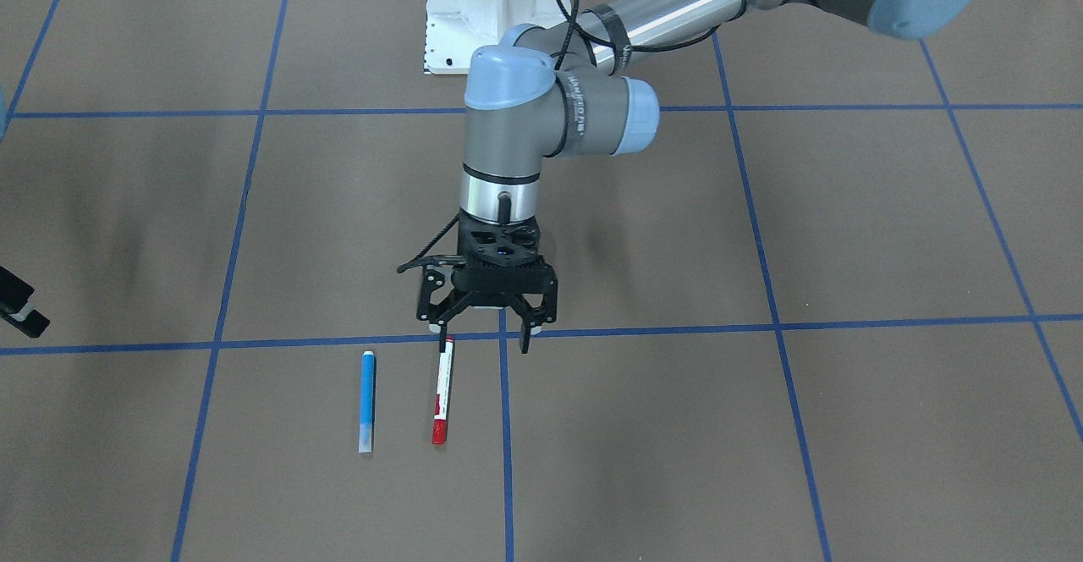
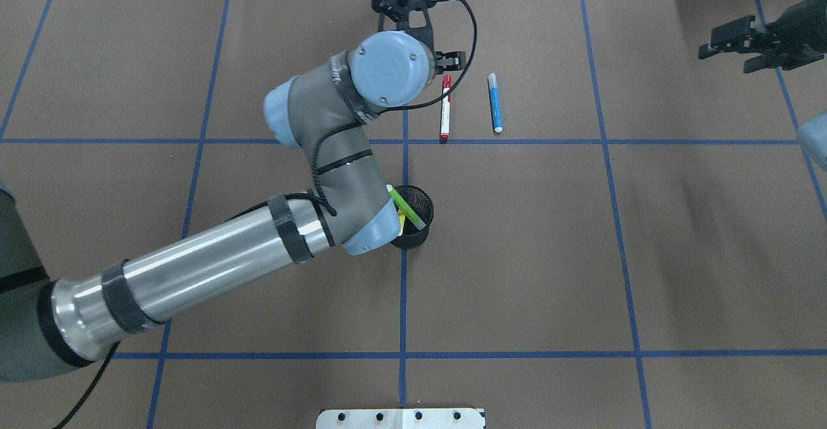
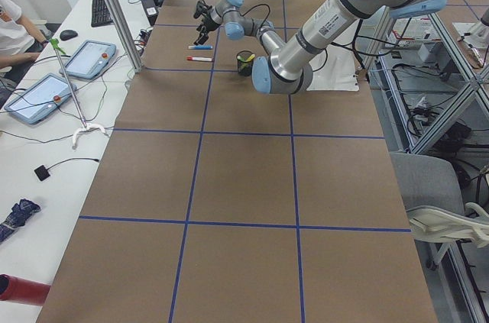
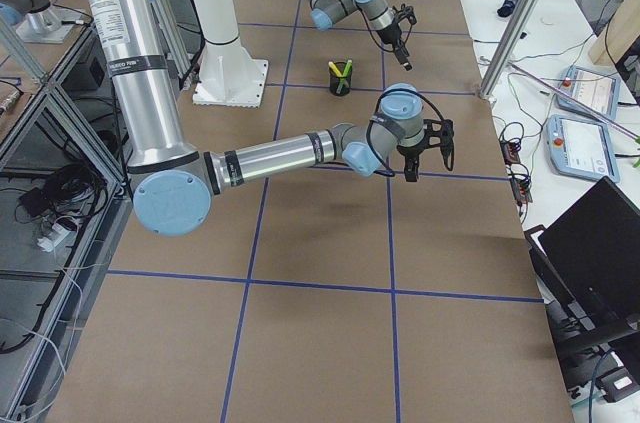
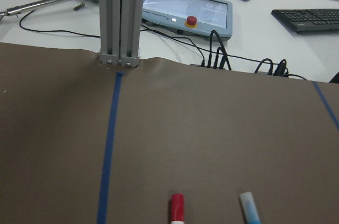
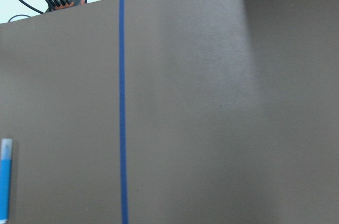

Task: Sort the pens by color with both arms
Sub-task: 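Open and withdraw the left gripper while the right arm reaches toward the cup, then lower the right gripper into the cup over the green marker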

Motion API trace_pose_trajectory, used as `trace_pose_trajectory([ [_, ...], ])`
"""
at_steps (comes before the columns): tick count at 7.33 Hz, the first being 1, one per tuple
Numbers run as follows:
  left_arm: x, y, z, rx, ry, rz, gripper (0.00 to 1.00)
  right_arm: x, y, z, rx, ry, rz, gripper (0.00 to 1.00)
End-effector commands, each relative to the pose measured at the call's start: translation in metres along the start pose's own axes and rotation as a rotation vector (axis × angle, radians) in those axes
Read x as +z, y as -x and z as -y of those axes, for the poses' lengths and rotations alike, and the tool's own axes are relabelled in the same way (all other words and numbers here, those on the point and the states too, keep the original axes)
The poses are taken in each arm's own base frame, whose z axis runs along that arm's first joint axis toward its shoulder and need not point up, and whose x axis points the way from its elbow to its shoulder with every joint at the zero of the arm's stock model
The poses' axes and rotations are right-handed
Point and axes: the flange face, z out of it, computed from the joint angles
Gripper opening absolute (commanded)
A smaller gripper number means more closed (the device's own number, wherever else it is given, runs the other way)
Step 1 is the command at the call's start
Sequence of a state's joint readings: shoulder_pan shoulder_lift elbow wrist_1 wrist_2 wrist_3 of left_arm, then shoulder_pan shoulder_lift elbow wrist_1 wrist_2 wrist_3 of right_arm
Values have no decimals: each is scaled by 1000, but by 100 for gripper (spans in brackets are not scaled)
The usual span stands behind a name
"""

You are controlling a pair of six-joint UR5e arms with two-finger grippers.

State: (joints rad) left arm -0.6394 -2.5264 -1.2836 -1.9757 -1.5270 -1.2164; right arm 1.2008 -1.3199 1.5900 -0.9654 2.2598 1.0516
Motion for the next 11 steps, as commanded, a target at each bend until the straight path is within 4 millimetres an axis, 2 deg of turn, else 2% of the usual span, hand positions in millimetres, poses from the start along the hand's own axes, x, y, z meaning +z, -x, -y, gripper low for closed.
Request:
trace_pose_trajectory([
  [1, -42, 139, 19, 71, 151, 1, 99, 34, 95, -35, 156, 56, 60, 100],
  [2, -59, 198, 35, 111, 193, -4, 99, 45, 153, -52, 179, 104, 64, 100],
  [3, -72, 256, 49, 95, 276, -20, 99, 48, 218, -78, 165, 151, 33, 100],
  [4, -80, 320, 62, 101, 340, -21, 99, 51, 268, -124, 129, 165, 0, 100],
  [5, -90, 383, 69, 135, 393, -32, 99, 60, 311, -168, 95, 171, -47, 100],
  [6, -102, 445, 68, 180, 427, -36, 99, 68, 351, -199, 65, 157, -79, 100],
  [7, -115, 506, 59, 204, 473, -55, 99, 76, 389, -230, 32, 142, -121, 100],
  [8, -129, 546, 55, 202, 500, -89, 99, 91, 432, -238, 29, 147, -191, 99],
  [9, -137, 566, 53, 182, 496, -79, 99, 117, 471, -242, 39, 171, -276, 99],
  [10, -139, 569, 52, 178, 492, -77, 99, 143, 492, -251, 62, 190, -333, 98],
  [11, -139, 574, 48, 157, 498, -67, 99, 159, 503, -257, 67, 208, -377, 97],
])
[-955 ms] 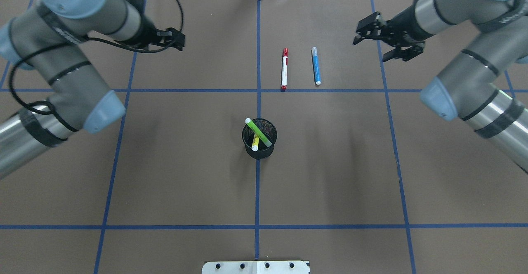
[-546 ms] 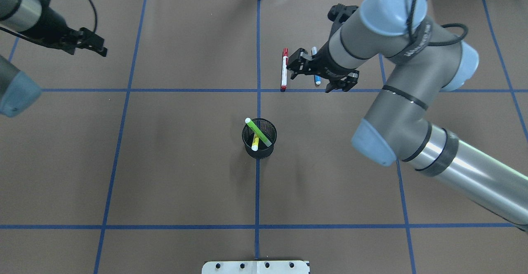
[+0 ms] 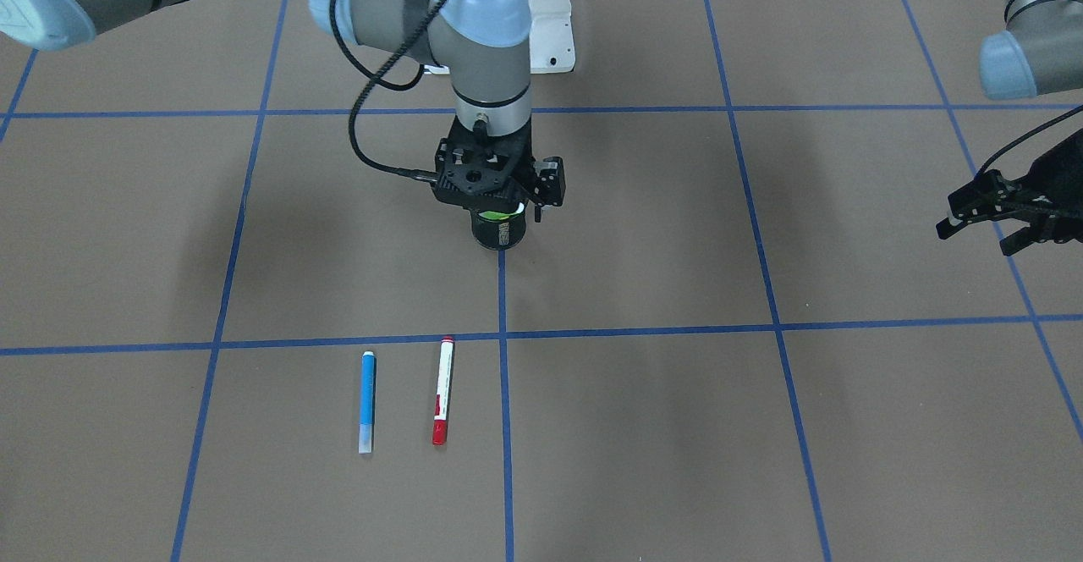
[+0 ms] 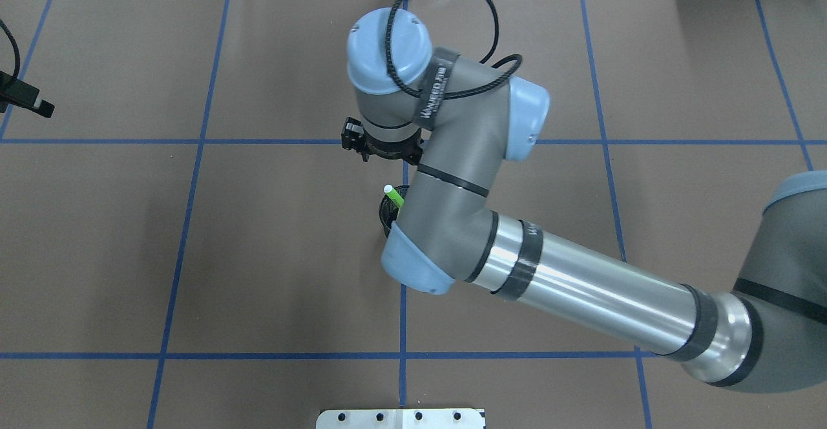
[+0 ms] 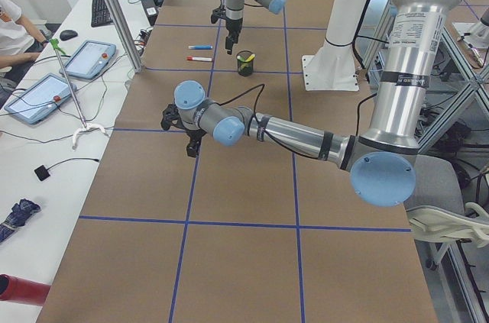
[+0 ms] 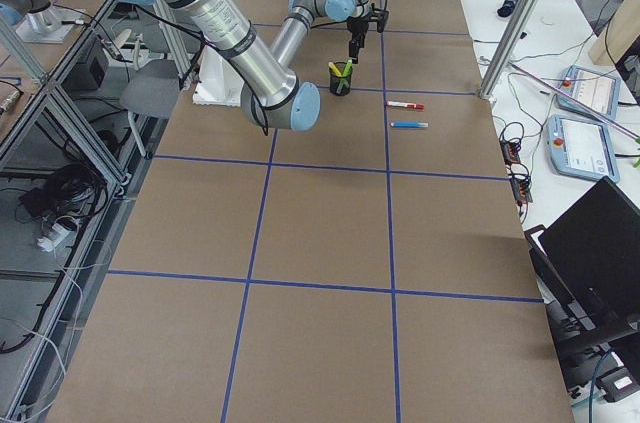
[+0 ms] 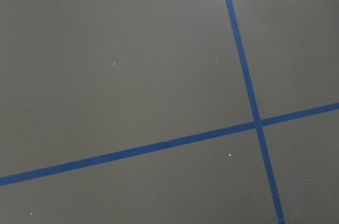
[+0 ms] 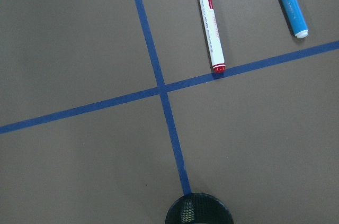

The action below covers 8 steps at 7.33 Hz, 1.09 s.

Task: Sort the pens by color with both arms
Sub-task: 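Lower the right gripper into the cup over the green marker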

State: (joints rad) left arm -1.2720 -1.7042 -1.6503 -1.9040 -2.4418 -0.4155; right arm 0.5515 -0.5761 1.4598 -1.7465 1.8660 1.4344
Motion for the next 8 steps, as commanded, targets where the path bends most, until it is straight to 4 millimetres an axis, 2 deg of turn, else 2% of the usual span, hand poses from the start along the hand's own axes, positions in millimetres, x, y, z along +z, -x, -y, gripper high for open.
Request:
trace_pose_trajectory([
  [1, -1, 11, -7, -23, 1, 8, 99, 24, 29, -20, 19, 45, -124, 93],
  [3, -1, 11, -8, -26, 1, 8, 99, 23, 35, -22, 37, 57, -198, 63],
  [4, -3, 10, -8, -23, -3, 7, 99, 24, 34, -22, 38, 57, -203, 59],
  [8, -9, 16, -13, -34, -11, 13, 99, 31, 38, -19, 32, 58, -223, 58],
])
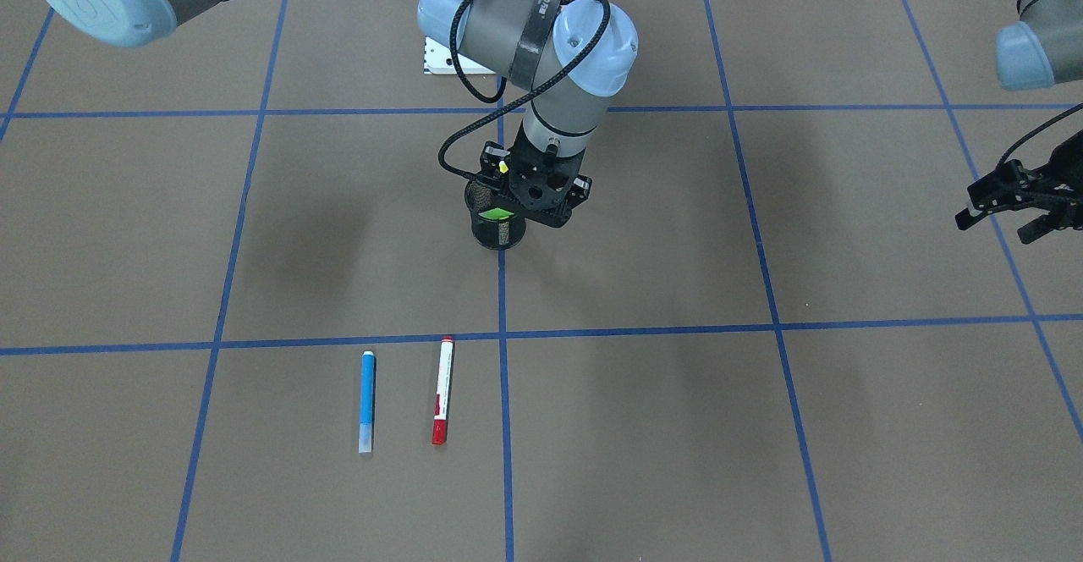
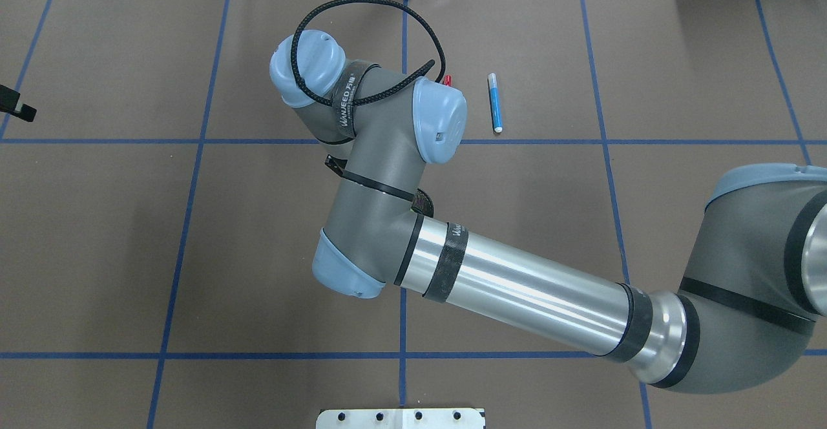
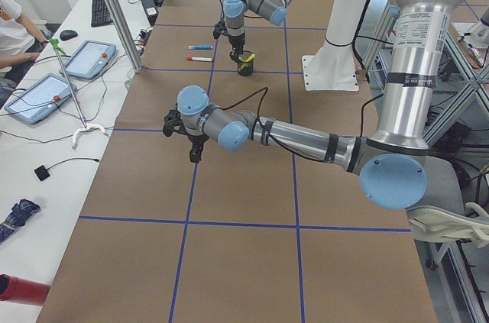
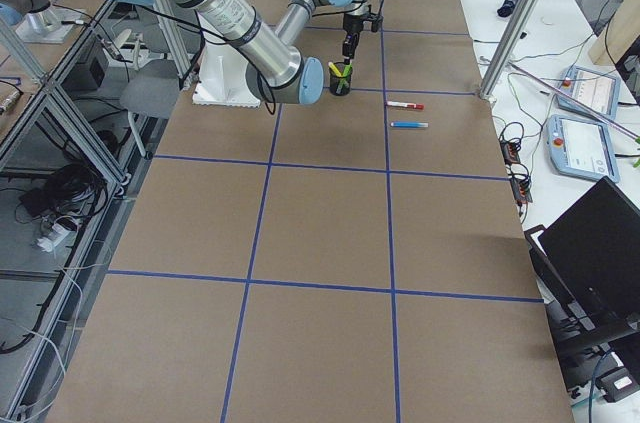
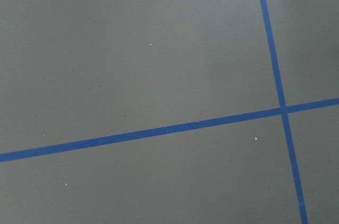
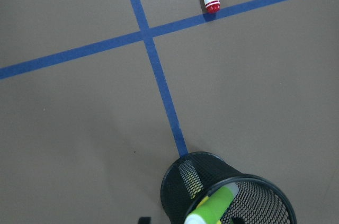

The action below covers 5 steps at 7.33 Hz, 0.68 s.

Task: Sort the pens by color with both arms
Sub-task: 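Lower the right gripper into the cup over the green marker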

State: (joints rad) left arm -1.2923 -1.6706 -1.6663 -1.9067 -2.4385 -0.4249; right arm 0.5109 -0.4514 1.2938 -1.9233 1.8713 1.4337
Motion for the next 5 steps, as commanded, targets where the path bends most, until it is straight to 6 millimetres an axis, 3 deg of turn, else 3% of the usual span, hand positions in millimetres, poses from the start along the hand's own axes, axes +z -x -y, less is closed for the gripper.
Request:
trace_pose_trajectory([
  [1, -1, 1, 0, -2, -2, 1, 99, 6, 8, 2, 4, 4, -24, 57],
  [4, -1, 1, 0, -2, -3, 3, 99, 3, 5, 3, 10, 5, -39, 35],
  [5, -1, 1, 0, -2, -3, 3, 99, 3, 4, 3, 9, 4, -43, 33],
])
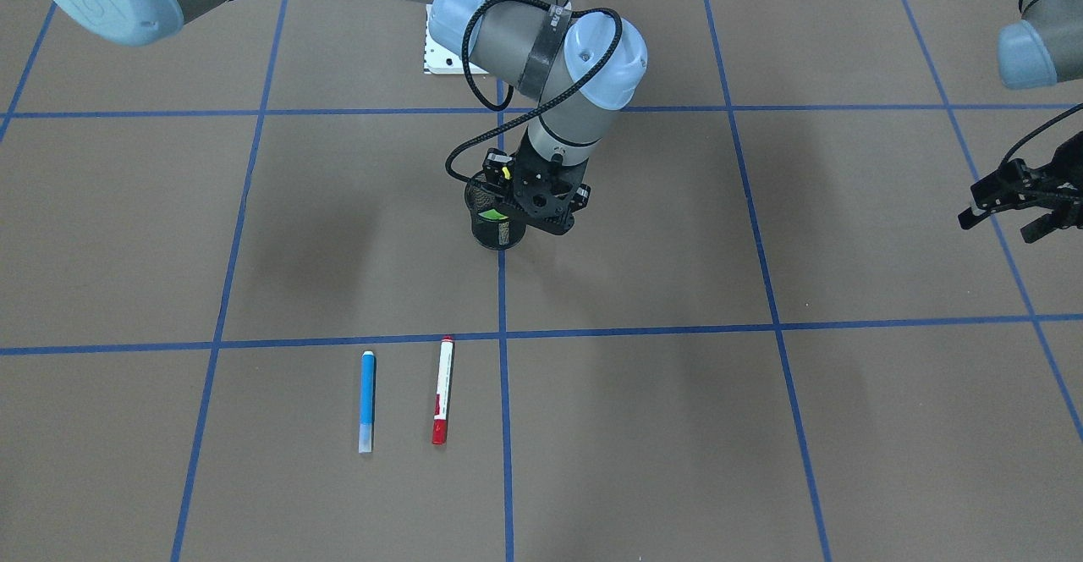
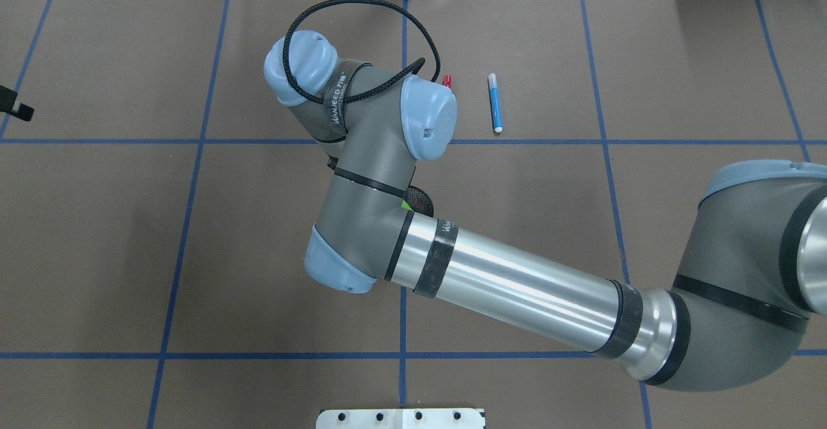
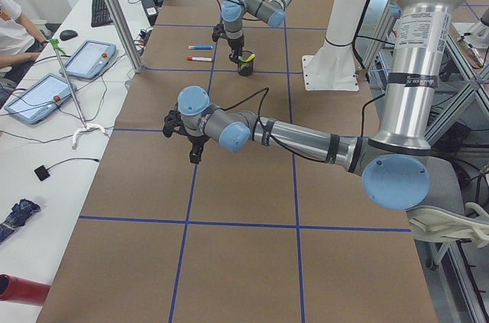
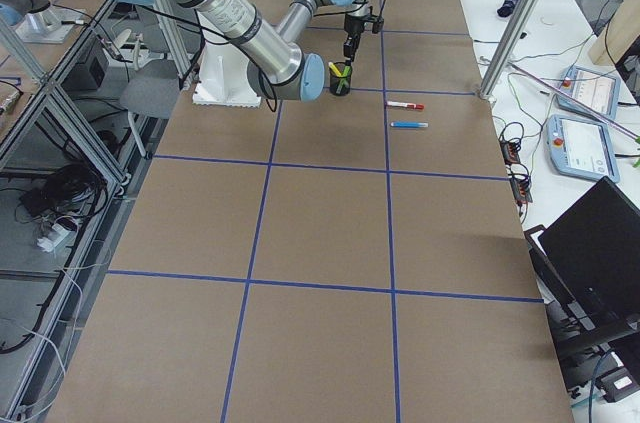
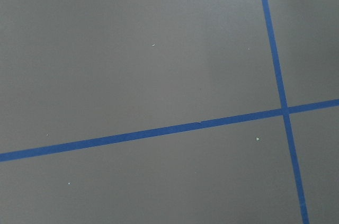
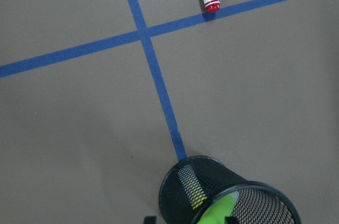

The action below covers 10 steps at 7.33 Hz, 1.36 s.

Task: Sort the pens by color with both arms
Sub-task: 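Lower the right gripper into the cup over the green marker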

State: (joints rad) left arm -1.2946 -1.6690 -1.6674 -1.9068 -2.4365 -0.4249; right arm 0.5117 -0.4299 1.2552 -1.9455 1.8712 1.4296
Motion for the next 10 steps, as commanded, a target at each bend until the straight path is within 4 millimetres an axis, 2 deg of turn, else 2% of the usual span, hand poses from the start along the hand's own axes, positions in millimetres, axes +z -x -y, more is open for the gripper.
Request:
trace_pose_trajectory([
  [1, 0, 0, 0, 0, 0, 1, 99, 1, -3, 2, 3, -1, -10, 28],
  [2, 0, 0, 0, 0, 0, 1, 99, 1, -4, 2, 6, 0, -17, 20],
  [3, 0, 0, 0, 0, 0, 1, 99, -12, -10, 3, 6, -3, -20, 5],
  [4, 0, 0, 0, 0, 0, -1, 99, -32, -22, 6, 6, 0, -36, 0],
  [7, 0, -1, 1, 1, -1, 0, 99, -104, -61, 9, 23, -33, 3, 0],
  [9, -1, -4, 1, -35, -5, -4, 99, -178, -101, 24, 39, -103, 141, 0],
  [10, -2, -4, 1, -34, -6, -5, 99, -193, -109, 27, 40, -172, 175, 0],
])
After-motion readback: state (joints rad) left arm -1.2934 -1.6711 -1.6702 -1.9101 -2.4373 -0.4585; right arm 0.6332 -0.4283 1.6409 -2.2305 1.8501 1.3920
